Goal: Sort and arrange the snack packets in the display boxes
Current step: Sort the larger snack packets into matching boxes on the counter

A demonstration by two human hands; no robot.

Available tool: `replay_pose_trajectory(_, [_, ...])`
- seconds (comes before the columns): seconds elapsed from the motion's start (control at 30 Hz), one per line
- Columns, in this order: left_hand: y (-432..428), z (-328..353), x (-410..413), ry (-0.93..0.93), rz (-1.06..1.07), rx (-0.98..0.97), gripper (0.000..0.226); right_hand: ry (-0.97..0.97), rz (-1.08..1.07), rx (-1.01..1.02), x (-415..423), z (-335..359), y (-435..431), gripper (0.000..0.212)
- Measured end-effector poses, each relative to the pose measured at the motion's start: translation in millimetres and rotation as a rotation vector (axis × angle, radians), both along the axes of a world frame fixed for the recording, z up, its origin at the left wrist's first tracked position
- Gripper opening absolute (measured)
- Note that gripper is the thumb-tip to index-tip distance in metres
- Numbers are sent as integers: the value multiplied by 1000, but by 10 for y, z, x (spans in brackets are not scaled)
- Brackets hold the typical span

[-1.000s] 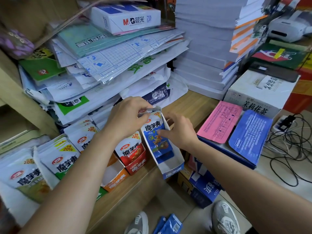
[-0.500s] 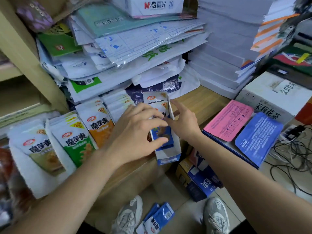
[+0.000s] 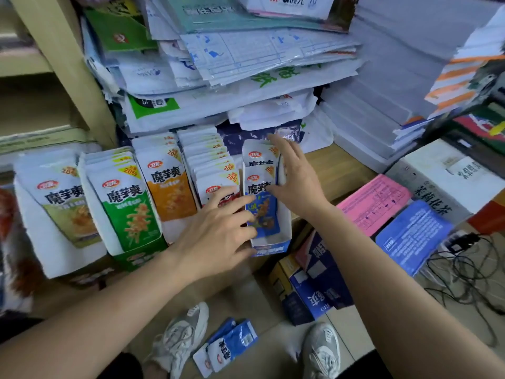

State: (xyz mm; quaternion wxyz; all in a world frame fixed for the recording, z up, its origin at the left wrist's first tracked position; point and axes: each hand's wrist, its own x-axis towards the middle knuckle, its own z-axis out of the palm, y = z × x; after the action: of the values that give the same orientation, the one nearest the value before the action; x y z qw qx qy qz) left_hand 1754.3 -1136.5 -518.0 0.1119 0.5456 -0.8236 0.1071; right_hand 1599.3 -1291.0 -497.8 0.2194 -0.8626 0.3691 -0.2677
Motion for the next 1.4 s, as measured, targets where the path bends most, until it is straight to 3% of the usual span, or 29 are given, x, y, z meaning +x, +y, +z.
replay_pose_trajectory(0.13, [-14, -3, -4, -10, 4, -14, 26, -38, -24, -133, 39, -42, -58, 56])
replay_pose_trajectory(0.33, [-45, -13, 5, -23, -13, -1, 27, 42, -91, -78, 41, -4, -252, 58])
replay_pose_trajectory(0.43, [-49, -18, 5, -30, -7, -9, 28, 27, -77, -25, 46, 58, -283, 48])
replay_pose_trajectory(0.57, [-67, 6, -7, -47, 23, 28, 29, -197, -119, -12, -25, 115, -303, 21])
replay_pose_trajectory(0.7, [-110, 41, -54, -120, 58, 67, 35, -363, -177, -5, -18, 2, -215, 12])
replay_pose_trajectory(0.83, [-180, 77, -137, -207, 123, 69, 53, -222, -161, 18, -43, -86, -228, 23])
replay_pose_trajectory(1.13, [-237, 37, -179, -287, 129, 85, 64, -220, -123, 98, -194, 35, -71, 69])
replay_pose_trajectory(1.4, [-253, 31, -161, -270, 78, 70, 60, -11, -64, 159, -753, 85, 433, 59])
